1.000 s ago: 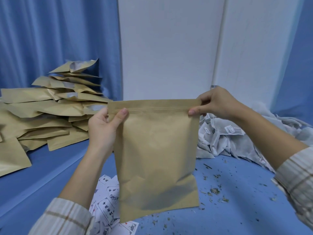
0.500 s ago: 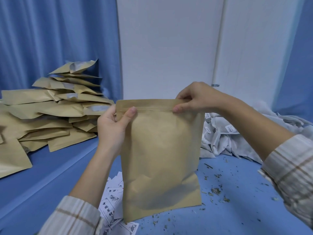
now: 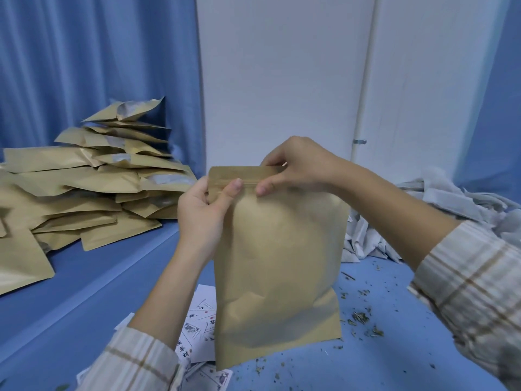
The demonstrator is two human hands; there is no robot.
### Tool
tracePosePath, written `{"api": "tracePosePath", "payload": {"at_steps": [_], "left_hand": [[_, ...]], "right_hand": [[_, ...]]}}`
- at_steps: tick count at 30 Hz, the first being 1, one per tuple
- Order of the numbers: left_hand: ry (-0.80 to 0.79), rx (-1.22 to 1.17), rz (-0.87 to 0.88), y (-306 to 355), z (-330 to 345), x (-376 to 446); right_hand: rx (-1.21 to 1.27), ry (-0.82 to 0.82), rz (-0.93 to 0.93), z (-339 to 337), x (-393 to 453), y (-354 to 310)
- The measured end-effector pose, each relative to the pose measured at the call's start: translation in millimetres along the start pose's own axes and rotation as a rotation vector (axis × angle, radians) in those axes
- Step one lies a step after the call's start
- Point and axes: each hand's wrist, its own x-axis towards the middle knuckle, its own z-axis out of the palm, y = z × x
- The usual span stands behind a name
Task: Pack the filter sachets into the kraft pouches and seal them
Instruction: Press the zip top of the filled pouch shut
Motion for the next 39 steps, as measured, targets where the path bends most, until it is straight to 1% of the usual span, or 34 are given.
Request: {"api": "tracePosePath", "payload": {"at_steps": [3, 6, 9, 11, 13, 16, 18, 19, 20, 21, 23, 25, 26, 30, 32, 34, 35, 37, 39], "left_hand": [[0.003, 0.021, 0.006, -1.9, 1.0, -0.2], [0.030, -0.019, 0.000, -0.9, -5.1, 4.0], [0.035, -0.034, 0.007, -0.9, -12.0, 9.3], [0.036, -0.038, 0.009, -2.3, -16.2, 11.7], [0.065, -0.058, -0.006, -4.6, -23.3, 15.6], [0.034, -0.071, -0.020, -3.6, -24.0, 16.5], [0.046, -0.078, -0.016, -3.9, -22.2, 16.9], [0.070, -0.077, 0.004, -7.1, -24.0, 19.1], [0.085, -0.093, -0.001, -6.4, -25.4, 19.1], [0.078, -0.106, -0.006, -10.5, -30.5, 20.4], [0.016, -0.137, -0.067, -19.1, -39.9, 17.6], [-0.095, -0.114, -0.163, -35.2, -46.6, 8.8], [-0.129, -0.076, -0.239, -42.8, -48.6, 1.7], [-0.272, 0.121, -0.558, -76.7, -61.0, -32.6], [-0.266, 0.141, -0.629, -85.9, -61.4, -44.4], [-0.187, 0.128, -0.604, -86.7, -58.3, -47.2], [-0.155, 0.123, -0.580, -85.5, -56.5, -45.6], [-0.145, 0.091, -0.548, -79.0, -53.6, -40.0], [-0.172, 0.080, -0.543, -67.4, -55.4, -31.5]], "right_hand": [[0.048, 0.030, -0.012, 2.0, 1.5, -2.2], [-0.034, 0.024, 0.025, -1.5, -0.6, 7.0], [-0.117, 0.110, 0.085, -2.6, -9.7, 23.5], [-0.161, 0.119, 0.079, -4.2, -15.5, 32.4], [-0.165, 0.145, 0.122, -8.1, -21.3, 42.8], [-0.137, 0.206, 0.147, -8.3, -29.1, 56.3], [0.000, 0.273, 0.195, -5.3, -36.7, 66.5], [0.133, 0.310, 0.235, -3.5, -41.5, 73.6], [0.288, 0.312, 0.267, -1.6, -48.0, 81.2], [0.440, 0.261, 0.279, 2.2, -55.4, 89.2], [0.661, 0.058, 0.275, 19.1, -71.2, 104.1], [0.782, -0.108, 0.317, 48.2, -83.9, 112.4], [0.838, -0.135, 0.339, 64.4, -89.0, 116.0], [1.074, -0.070, 0.421, 118.3, -107.4, 122.5], [1.176, -0.056, 0.464, 136.1, -112.4, 121.8], [1.263, -0.020, 0.467, 146.0, -113.2, 119.0], [1.289, 0.023, 0.466, 148.1, -111.7, 116.7], [1.318, 0.145, 0.462, 148.2, -105.9, 109.8], [1.349, 0.245, 0.448, 145.1, -95.8, 99.8]]}}
